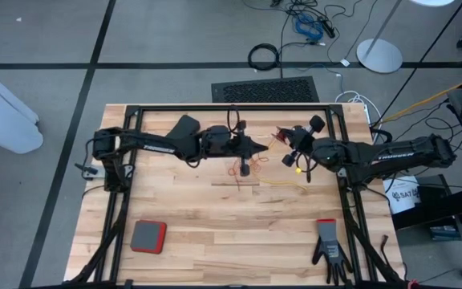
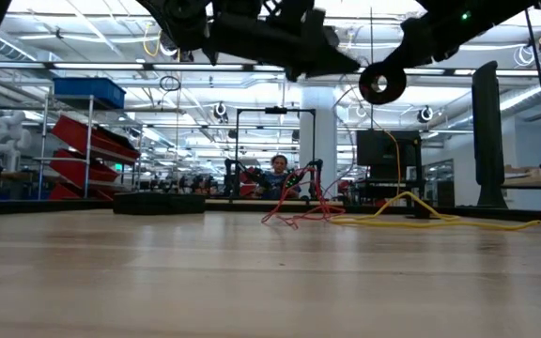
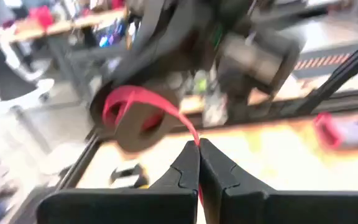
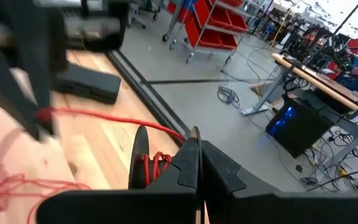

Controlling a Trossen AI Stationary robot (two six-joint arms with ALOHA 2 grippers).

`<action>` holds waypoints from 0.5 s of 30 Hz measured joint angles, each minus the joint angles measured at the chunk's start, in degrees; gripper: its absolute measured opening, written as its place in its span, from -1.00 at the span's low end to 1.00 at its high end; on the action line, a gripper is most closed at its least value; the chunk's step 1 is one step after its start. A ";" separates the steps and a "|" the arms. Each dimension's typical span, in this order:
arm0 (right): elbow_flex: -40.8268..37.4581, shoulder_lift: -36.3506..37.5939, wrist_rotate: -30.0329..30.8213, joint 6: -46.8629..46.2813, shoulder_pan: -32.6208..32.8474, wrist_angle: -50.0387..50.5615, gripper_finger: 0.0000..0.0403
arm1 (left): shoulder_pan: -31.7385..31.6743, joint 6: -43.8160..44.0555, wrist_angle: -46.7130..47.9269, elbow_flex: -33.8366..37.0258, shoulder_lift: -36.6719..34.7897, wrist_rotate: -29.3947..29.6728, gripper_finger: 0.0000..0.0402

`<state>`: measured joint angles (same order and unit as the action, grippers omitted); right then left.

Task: Coil cords
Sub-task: Uncoil the red wire from the spool

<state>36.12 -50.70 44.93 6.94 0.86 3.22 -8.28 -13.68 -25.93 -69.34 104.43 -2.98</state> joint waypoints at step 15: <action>0.00 3.04 -12.90 -0.07 0.00 -8.78 -1.00 | -3.32 2.43 2.75 1.75 3.43 0.79 -1.00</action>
<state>36.12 -47.66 32.03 6.87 0.86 -5.57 -11.60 -11.25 -23.18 -67.59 107.86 -2.20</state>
